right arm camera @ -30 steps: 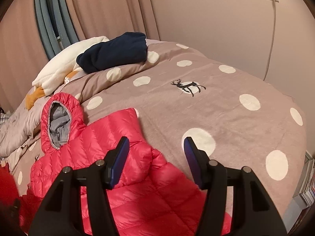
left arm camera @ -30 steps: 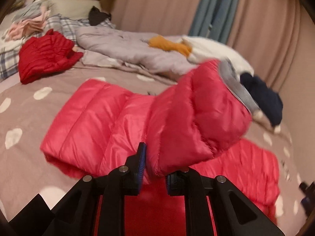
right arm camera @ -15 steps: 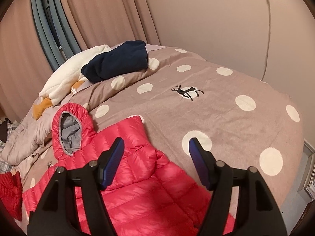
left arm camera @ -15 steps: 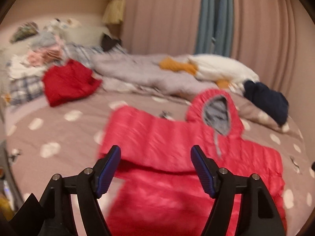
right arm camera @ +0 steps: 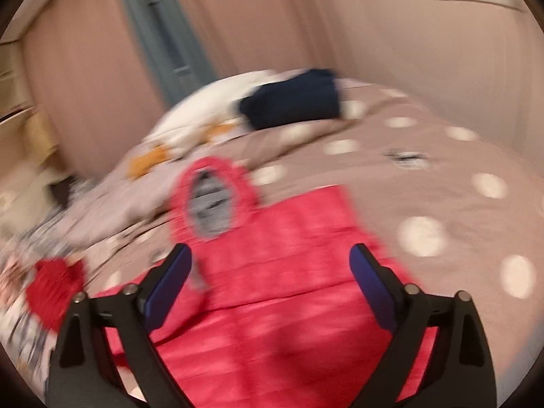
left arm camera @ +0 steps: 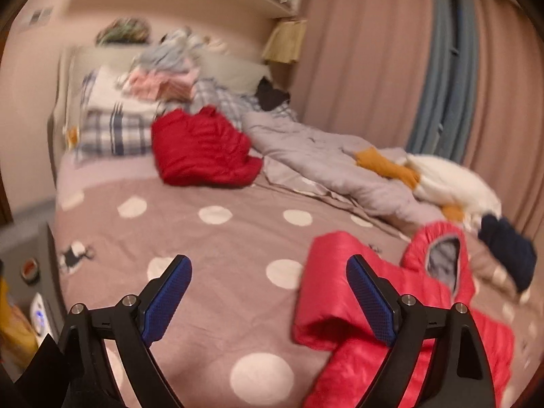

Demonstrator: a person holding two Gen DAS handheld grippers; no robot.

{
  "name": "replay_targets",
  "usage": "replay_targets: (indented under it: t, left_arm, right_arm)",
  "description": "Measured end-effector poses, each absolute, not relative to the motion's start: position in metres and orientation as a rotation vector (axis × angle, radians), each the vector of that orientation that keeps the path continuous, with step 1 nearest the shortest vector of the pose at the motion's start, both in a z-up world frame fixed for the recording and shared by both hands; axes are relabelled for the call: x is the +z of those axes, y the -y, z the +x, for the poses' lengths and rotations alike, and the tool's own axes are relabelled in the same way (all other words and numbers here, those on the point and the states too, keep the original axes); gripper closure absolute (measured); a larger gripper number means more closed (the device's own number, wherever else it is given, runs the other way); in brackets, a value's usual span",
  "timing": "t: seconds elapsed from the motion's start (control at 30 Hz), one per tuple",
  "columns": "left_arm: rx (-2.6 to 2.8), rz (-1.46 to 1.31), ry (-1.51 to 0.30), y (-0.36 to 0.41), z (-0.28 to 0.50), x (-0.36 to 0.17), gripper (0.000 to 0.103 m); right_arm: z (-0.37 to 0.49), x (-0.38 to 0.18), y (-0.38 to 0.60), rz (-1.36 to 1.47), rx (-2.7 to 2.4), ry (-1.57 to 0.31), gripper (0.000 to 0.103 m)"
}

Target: Fold large clothes

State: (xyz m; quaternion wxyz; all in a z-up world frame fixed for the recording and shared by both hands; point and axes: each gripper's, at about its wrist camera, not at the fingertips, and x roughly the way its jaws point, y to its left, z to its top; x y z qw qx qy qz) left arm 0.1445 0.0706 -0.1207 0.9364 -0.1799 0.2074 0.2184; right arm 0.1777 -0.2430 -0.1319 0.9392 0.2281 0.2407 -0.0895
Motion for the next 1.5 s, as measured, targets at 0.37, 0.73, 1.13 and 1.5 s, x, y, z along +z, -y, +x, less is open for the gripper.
replay_targets:
  t: [0.37,0.73,1.13,1.5]
  left_arm:
    - [0.562,-0.476,-0.487,-0.126,0.153,-0.147,0.012]
    - [0.538,-0.428,-0.504,-0.124,0.158,-0.151,0.012]
    - [0.481,-0.450,-0.557,-0.110,0.170,-0.158,0.012]
    - [0.356,-0.435,-0.533,-0.075,0.174,-0.153,0.012]
  right_arm:
    - [0.309,-0.241,0.200,0.469,-0.042,-0.751,0.020]
    - [0.295,-0.214,0.215,0.412,-0.146,-0.676,0.089]
    - [0.231,-0.196,0.334,0.441,-0.524,-0.630,0.084]
    - [0.219,-0.190,0.331,0.299,-0.575,-0.666,0.040]
